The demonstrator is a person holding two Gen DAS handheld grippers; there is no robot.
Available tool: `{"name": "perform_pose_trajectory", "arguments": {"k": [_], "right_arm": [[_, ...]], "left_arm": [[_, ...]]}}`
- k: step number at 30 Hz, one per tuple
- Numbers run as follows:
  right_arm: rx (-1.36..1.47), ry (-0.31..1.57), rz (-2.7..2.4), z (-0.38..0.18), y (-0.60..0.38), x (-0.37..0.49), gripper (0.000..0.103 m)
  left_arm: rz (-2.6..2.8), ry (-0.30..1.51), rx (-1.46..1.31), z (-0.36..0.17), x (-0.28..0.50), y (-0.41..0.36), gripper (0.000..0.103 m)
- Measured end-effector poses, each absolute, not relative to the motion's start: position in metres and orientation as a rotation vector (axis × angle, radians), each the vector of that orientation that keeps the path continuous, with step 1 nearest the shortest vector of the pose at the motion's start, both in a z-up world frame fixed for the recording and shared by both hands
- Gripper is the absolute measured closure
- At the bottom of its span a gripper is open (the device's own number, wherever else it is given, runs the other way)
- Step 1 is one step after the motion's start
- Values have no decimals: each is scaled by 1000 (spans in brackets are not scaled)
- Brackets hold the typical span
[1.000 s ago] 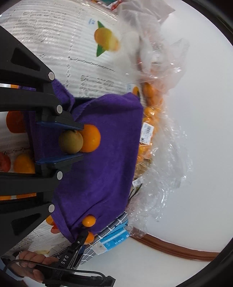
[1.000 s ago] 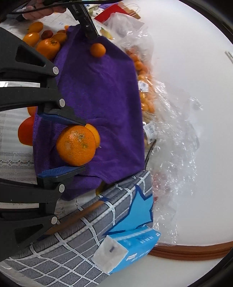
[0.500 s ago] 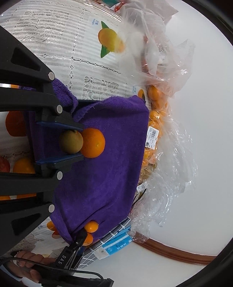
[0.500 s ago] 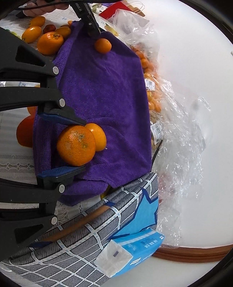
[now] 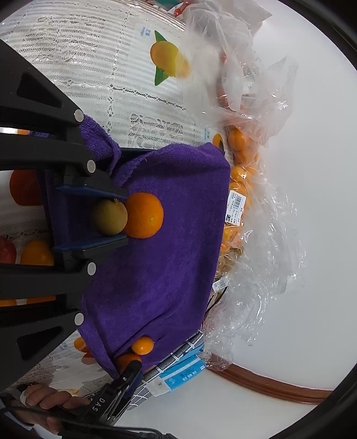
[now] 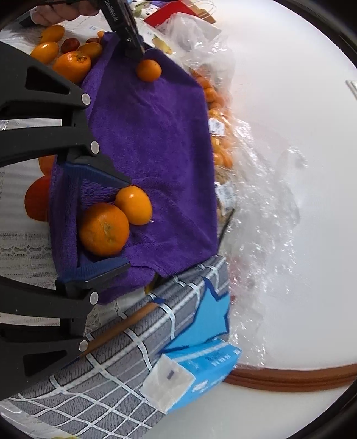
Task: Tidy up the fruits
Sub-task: 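Carry both fruits onto the purple towel and open the right tool, then open the left tool to drop the yellow-green fruit on the towel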
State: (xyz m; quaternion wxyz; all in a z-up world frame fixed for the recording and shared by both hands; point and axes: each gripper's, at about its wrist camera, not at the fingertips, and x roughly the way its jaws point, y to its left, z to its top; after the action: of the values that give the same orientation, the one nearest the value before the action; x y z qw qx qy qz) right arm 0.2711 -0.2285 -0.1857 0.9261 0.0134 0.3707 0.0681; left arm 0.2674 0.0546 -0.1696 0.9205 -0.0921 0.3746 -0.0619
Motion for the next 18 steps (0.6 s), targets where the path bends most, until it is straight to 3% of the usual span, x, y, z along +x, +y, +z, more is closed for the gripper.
{"name": "perform_pose_trajectory", "arguments": {"k": [7,15,18], "right_arm": [[22,745,67,-169,-225,247,43],[32,779,96,-153,-197,197,43],[39,813,136,-155,-180,178,43]], "left_arm": [[-135,724,-183,-162,259,54,63],[-109,664,-151,-144,243,63,59],[-98,689,-137,-135,235,76,52]]}}
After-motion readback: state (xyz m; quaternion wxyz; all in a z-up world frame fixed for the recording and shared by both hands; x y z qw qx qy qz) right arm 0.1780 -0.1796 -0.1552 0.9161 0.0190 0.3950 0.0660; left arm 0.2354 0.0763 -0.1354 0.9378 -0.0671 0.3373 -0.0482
